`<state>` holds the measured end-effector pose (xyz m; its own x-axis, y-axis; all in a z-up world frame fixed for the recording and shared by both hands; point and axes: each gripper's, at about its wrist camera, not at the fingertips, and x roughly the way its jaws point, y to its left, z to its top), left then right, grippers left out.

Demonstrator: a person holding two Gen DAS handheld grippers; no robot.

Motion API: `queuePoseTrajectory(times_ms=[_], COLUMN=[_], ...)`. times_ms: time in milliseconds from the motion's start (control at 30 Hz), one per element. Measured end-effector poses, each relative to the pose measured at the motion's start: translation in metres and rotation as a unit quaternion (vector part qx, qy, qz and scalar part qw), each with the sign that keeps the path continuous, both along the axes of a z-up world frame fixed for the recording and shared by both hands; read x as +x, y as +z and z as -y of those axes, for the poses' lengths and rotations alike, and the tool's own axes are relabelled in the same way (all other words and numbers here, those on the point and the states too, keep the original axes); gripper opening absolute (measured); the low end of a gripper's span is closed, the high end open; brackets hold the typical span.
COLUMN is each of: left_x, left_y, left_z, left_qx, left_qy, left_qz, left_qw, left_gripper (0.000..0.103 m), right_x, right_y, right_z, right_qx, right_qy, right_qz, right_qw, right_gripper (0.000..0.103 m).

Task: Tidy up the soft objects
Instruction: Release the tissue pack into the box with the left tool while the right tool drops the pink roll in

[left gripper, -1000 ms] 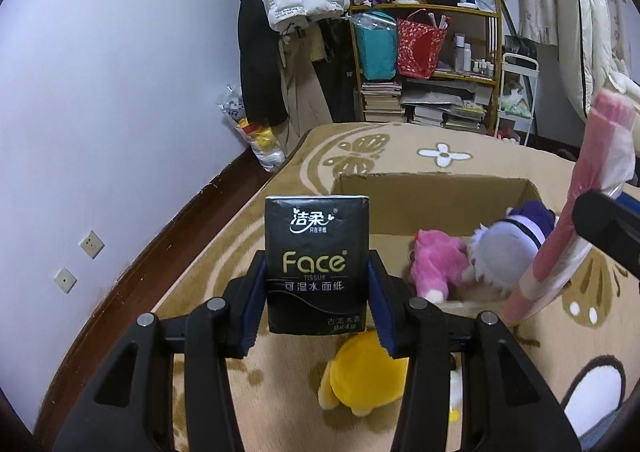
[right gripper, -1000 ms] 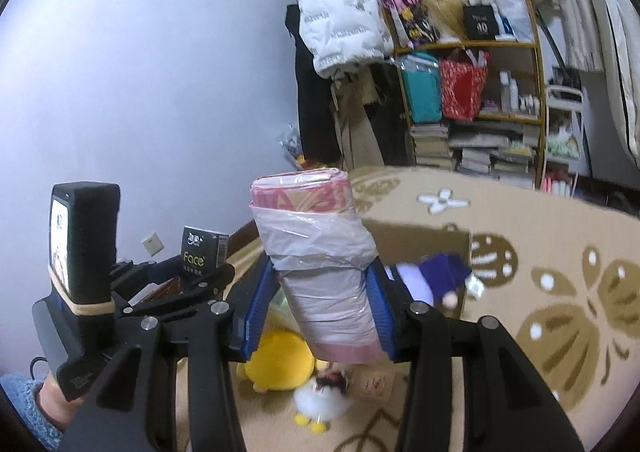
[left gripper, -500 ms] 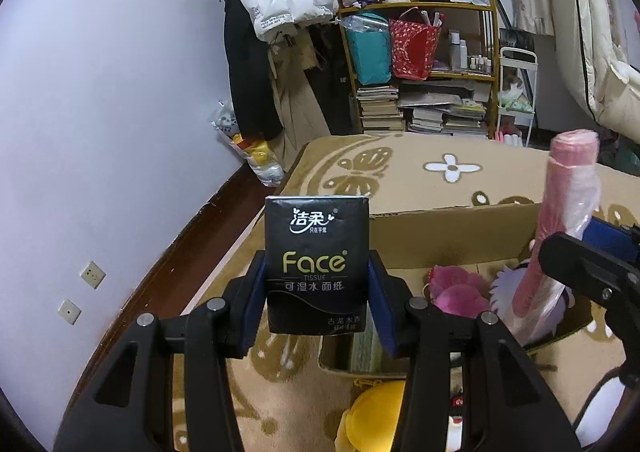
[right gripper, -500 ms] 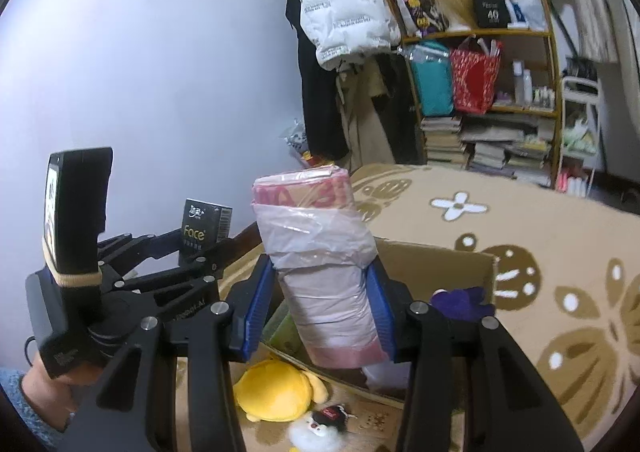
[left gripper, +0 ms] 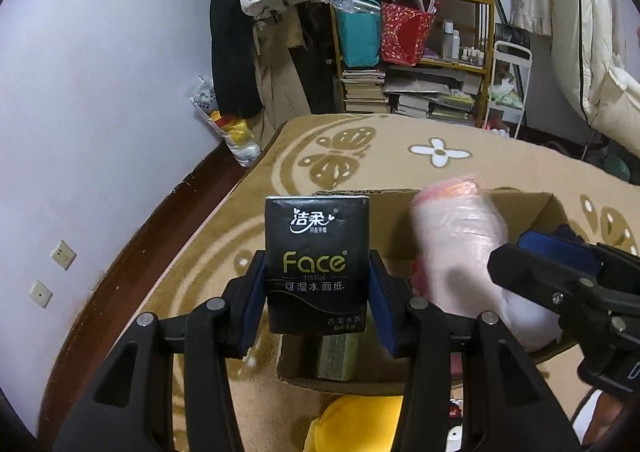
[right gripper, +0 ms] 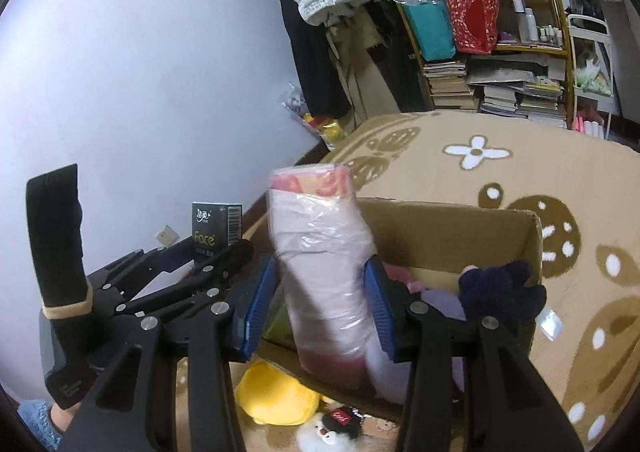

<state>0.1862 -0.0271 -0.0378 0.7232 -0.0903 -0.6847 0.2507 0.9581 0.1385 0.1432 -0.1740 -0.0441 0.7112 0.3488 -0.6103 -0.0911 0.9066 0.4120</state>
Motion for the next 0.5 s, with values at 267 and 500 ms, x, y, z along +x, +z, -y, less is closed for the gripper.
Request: queuePoseTrajectory(times_ms=[267,500], left_x=[0.001,-0.002], left_y=[-0.002,0.006], left_z=[-0.007,-0.018], left_qx=[0.011,0.005], left_qy=[0.009,0.027], left_qz=[-0.010,-0.004], left_qw=[0.9998,0.9996], left_gripper=[0.068,0.086], right_x=[-0.006,-0.014], right_y=[0.003,0.015], right_z=[0.007,0.012], right_qx=[-0.009,-0.031], right_qy=[-0.013,-0.020], right_qz=[0.006,0.009], right_qw=[1.000,0.999], right_gripper=[0.049,0.060])
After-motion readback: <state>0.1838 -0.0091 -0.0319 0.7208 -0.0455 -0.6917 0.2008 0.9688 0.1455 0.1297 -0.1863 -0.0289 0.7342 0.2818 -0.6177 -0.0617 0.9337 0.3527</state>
